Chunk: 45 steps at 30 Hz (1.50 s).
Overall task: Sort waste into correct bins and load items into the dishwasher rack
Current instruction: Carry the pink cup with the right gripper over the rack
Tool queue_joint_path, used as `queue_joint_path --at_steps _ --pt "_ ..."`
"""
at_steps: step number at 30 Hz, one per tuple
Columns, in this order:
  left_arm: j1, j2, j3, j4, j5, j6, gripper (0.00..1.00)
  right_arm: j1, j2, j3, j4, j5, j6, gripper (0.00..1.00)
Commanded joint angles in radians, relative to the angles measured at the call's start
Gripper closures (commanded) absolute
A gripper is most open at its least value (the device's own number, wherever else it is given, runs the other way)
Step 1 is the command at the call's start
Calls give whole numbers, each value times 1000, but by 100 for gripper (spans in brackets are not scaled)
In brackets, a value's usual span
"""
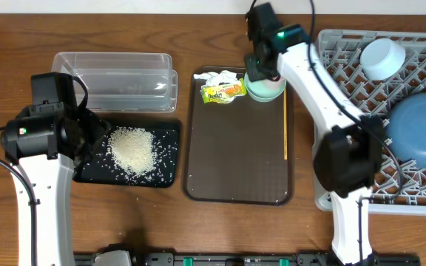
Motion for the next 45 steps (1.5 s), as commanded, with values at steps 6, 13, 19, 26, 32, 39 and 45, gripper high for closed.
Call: queue_joint_path --at_steps 6,13,19,26,32,39,45 --pt "5 2 15 -5 -9 -9 12 -178 -364 58 -180 -107 41 99" --pt "5 2 15 -5 -9 -9 12 -506 -444 56 -431 -440 -40 99" --pt "5 2 15 -5 -9 -8 12 -755 -444 -10 -610 -859 -340 99" --pt "5 2 15 -5 -9 -8 12 -869 -449 -247 -621 -1038 -477 99" --pt "5 2 15 -5 -9 -8 12 -938 -449 -504 -621 -1129 -600 99" --pt "5 2 15 -5 -9 -9 12 -1081 -449 -712 -607 -1146 -759 99" --pt "5 2 15 -5 -9 -8 12 -1135 -449 -869 -562 -1294 -874 99"
